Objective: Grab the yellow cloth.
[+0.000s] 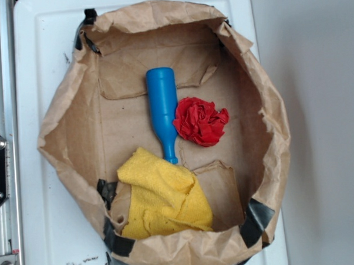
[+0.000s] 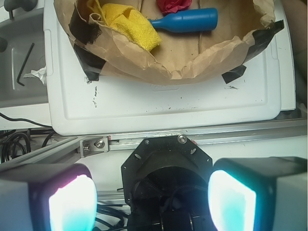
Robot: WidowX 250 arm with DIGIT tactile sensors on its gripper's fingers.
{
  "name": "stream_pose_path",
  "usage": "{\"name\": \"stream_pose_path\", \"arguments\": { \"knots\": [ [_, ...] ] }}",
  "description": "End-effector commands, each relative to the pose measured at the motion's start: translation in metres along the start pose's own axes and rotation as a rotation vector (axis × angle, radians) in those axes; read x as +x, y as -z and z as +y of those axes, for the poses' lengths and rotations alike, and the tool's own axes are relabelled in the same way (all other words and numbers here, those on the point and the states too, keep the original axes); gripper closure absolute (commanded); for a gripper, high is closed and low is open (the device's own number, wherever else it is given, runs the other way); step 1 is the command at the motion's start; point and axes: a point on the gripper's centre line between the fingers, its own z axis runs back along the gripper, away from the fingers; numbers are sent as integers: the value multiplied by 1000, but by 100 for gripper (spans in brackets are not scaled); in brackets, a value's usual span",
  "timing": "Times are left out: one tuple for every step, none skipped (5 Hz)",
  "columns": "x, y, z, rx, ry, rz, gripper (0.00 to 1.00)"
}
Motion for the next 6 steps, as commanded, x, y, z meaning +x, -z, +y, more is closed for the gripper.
{"name": "stream_pose_path", "arguments": {
  "knots": [
    [0,0,0,0,0,0,0],
    [44,13,2,11,-37,1,0],
    [85,17,12,-3,-151,-8,0],
    [113,23,18,-64,-51,-74,0],
    [125,22,10,-90,29,-139,0],
    [125,22,10,-90,29,-139,0]
  ]
}}
